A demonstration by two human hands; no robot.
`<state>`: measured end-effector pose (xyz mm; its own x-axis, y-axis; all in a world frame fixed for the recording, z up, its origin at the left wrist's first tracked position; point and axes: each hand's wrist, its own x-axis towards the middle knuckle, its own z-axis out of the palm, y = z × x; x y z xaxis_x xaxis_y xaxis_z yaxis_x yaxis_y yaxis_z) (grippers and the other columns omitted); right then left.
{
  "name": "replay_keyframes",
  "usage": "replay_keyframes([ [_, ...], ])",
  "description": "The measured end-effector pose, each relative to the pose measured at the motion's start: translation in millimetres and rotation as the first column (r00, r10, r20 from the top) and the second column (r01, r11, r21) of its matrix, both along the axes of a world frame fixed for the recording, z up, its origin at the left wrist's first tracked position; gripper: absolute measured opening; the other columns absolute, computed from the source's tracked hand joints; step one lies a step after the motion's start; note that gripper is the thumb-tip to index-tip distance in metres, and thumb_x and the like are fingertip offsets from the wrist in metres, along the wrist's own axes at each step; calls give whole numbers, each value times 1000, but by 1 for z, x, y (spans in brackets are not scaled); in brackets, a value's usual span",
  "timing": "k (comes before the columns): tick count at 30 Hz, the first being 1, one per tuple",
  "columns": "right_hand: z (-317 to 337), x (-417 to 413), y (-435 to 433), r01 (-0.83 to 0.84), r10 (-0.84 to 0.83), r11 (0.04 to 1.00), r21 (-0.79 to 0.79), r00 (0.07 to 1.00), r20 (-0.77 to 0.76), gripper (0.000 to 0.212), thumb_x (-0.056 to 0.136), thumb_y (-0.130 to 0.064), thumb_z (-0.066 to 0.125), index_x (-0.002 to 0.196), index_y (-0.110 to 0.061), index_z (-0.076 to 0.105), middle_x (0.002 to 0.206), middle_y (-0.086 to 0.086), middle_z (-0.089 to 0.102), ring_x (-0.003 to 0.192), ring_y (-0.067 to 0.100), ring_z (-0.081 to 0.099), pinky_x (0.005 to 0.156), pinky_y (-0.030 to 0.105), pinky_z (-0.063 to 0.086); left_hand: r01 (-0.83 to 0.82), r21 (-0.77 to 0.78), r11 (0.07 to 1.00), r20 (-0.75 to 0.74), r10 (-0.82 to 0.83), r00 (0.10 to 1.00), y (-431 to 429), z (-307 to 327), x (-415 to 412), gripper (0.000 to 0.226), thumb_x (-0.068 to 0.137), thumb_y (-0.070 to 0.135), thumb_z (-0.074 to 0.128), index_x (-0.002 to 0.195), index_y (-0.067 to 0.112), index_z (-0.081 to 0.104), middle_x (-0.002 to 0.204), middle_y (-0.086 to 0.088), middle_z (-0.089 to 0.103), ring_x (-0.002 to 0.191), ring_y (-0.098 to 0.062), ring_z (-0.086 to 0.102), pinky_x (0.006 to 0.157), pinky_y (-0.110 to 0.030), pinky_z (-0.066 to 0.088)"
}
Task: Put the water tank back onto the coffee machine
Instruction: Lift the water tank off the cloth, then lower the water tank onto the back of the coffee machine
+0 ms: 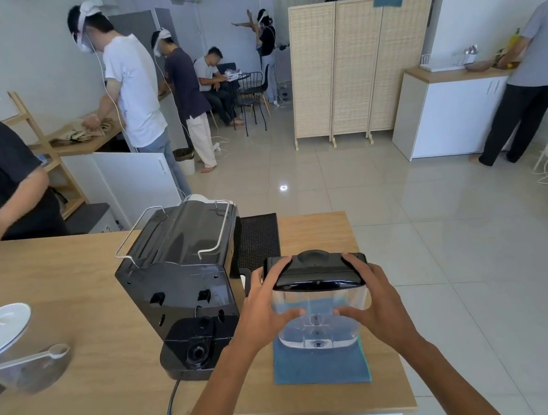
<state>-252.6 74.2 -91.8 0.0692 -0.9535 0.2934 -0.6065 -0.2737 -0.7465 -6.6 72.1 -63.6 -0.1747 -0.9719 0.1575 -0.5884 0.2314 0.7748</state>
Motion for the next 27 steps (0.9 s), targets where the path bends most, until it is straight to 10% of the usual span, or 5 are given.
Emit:
replay_keyframes([
  [6, -4, -3, 1, -28, 27, 997, -67, 1000, -9, 96, 72, -31, 88, 145, -52, 30, 140, -3, 50, 122, 14, 55, 91, 0, 40, -10, 36, 999, -51, 12, 999, 4, 1, 0, 96, 75, 25, 87, 139, 65, 28, 155, -1, 23, 146, -30, 22, 109, -60, 35],
  [11, 19, 6, 16, -36, 37, 990, -139, 999, 6, 93, 72, -23, 88, 147, -43, 38, 141, -2, 50, 123, 14, 53, 95, 3, 40, -13, -84, 996, -70, 7, 998, 21, 19, 8, 93, 78, 16, 84, 134, 67, 32, 157, -1, 23, 142, -19, 29, 84, 8, 29],
  [14, 49, 14, 27, -35, 37, 984, -177, 999, 11, 94, 70, -25, 89, 149, -39, 40, 143, -4, 49, 127, 9, 50, 99, 7, 40, -48, -156, 987, -82, 35, 996, 35, 48, 17, 90, 79, 23, 84, 134, 70, 31, 160, 0, 25, 115, -6, 53, 97, -9, 35],
  [19, 103, 36, 56, -58, 61, 977, -203, 998, 6, 98, 67, -30, 91, 147, -46, 38, 140, -13, 51, 125, 2, 50, 97, 18, 47, -72, -268, 961, -108, 44, 993, 63, 88, 41, 90, 78, 24, 84, 138, 66, 31, 156, 19, 35, 150, -4, 7, 108, -14, 14],
  [27, 128, 108, 88, -120, 142, 977, -177, 983, 115, 95, 64, -26, 92, 138, -58, 43, 139, -34, 53, 127, -1, 55, 96, 18, 44, -139, -197, 970, -209, 97, 973, 99, 102, 115, 94, 73, 30, 87, 147, 49, 33, 149, 29, 41, 144, -6, 33, 112, -40, 38],
])
